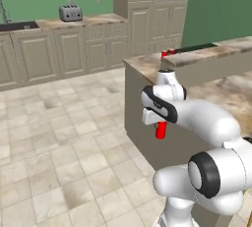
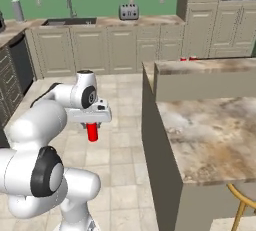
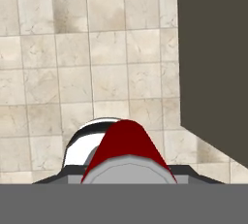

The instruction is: Four empty soda cans are scattered around the kitchen. Gather all the cans and cluster them next to the stove for recycling.

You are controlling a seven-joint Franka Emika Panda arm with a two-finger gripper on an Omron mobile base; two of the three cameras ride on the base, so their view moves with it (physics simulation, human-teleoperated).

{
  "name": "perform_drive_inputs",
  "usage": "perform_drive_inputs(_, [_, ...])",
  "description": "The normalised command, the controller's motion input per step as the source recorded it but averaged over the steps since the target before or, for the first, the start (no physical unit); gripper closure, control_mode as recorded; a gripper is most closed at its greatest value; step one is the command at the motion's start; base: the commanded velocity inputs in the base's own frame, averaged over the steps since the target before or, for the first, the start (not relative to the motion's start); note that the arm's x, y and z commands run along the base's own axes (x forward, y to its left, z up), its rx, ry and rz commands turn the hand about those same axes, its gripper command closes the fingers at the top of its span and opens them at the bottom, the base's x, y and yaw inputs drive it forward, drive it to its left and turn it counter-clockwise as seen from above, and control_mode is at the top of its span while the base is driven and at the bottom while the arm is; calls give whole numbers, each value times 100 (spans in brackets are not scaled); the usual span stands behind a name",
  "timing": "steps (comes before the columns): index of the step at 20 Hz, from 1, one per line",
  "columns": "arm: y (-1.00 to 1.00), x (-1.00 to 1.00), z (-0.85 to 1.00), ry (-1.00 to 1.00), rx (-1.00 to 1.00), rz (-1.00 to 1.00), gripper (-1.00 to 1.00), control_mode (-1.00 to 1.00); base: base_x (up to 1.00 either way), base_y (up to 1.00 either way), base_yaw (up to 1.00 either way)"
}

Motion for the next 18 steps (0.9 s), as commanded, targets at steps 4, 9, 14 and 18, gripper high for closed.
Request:
perform_drive_inputs(4, [0, 0, 0, 0, 0, 0, 100, 100, 60, 48, -5])
perform_drive_inputs(9, [0, 0, 0, 0, 0, 0, 100, 100, 62, 46, -7])
perform_drive_inputs(14, [0, 0, 0, 0, 0, 0, 100, 100, 65, 43, -9])
perform_drive_inputs(18, [0, 0, 0, 0, 0, 0, 100, 100, 66, 41, -10])
